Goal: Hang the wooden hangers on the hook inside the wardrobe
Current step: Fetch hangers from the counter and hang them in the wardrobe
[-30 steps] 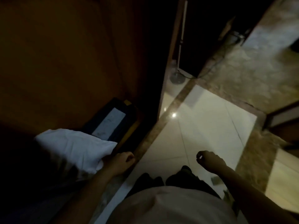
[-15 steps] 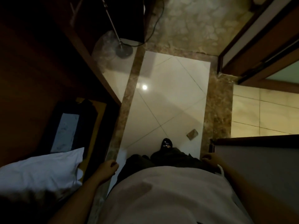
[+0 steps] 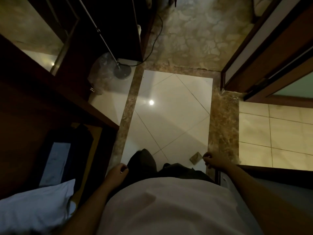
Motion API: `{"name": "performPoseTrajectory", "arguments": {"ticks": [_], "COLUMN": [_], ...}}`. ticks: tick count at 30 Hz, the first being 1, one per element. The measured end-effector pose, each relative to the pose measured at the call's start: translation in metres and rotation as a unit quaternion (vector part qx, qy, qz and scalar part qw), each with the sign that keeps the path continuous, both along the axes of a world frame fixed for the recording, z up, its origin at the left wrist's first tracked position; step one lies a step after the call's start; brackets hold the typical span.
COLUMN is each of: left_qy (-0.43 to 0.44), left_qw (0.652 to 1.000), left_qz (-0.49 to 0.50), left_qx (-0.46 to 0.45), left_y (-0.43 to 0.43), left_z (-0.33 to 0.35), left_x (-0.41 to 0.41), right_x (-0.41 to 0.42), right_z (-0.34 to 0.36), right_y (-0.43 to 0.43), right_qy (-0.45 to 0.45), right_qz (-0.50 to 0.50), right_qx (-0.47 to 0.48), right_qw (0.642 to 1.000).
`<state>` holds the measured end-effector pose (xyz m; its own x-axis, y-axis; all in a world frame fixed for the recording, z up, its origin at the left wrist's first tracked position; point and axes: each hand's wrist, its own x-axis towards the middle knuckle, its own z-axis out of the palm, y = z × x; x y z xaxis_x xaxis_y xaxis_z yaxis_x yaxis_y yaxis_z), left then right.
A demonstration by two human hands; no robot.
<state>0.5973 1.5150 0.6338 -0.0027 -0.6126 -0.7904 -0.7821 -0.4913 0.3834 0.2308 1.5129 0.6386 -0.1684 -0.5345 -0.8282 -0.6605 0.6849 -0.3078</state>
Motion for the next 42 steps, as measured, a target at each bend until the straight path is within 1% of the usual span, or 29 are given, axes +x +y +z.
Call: {"name": "performPoseTrajectory", "arguments": {"ticks": [3, 7, 10, 13, 16, 20, 25, 29, 32, 36, 38, 40, 42], "left_qy": [-0.002, -0.01, -0.01, -0.006, -0.005, 0.016, 0.064, 0.085, 0.077, 0.044, 0.022, 0.02, 0.021], "left_qw": [1.0, 0.999, 0.997, 0.992, 0.985, 0.971, 0.961, 0.964, 0.97, 0.981, 0.987, 0.993, 0.997], "left_qz": [-0.021, -0.044, -0.075, -0.12, -0.169, -0.237, -0.265, -0.249, -0.228, -0.19, -0.161, -0.119, -0.078], "left_qx": [0.003, 0.014, 0.024, 0.03, 0.037, 0.003, -0.032, -0.03, -0.033, -0.018, 0.001, 0.007, 0.016], "left_y": [-0.027, -0.076, -0.133, -0.198, -0.262, -0.347, -0.439, -0.496, -0.528, -0.56, -0.569, -0.577, -0.582], "left_z": [-0.003, -0.009, -0.011, -0.012, -0.007, 0.003, 0.017, 0.025, 0.024, 0.021, 0.017, 0.013, 0.009], "left_x": [-0.011, -0.026, -0.042, -0.058, -0.078, -0.119, -0.184, -0.236, -0.266, -0.294, -0.3, -0.307, -0.312], "right_x": [-0.001, -0.004, -0.007, -0.016, -0.032, -0.06, -0.1, -0.139, -0.179, -0.241, -0.261, -0.276, -0.286], "right_z": [0.009, 0.02, 0.031, 0.033, 0.034, 0.029, 0.023, 0.023, 0.014, 0.007, 0.017, 0.032, 0.047], "right_y": [-0.052, -0.13, -0.185, -0.228, -0.253, -0.257, -0.244, -0.263, -0.301, -0.389, -0.443, -0.499, -0.552], "right_qy": [-0.028, -0.038, -0.04, -0.046, -0.038, -0.019, 0.028, 0.032, 0.02, 0.011, -0.003, -0.029, -0.048], "right_qz": [0.023, 0.04, 0.031, 0.003, -0.04, -0.119, -0.183, -0.224, -0.208, -0.177, -0.141, -0.098, -0.079], "right_qx": [-0.036, -0.089, -0.123, -0.129, -0.118, -0.08, -0.004, 0.028, 0.016, -0.004, -0.042, -0.081, -0.106], "right_qw": [0.999, 0.994, 0.991, 0.991, 0.991, 0.989, 0.983, 0.974, 0.978, 0.984, 0.989, 0.991, 0.99]}}
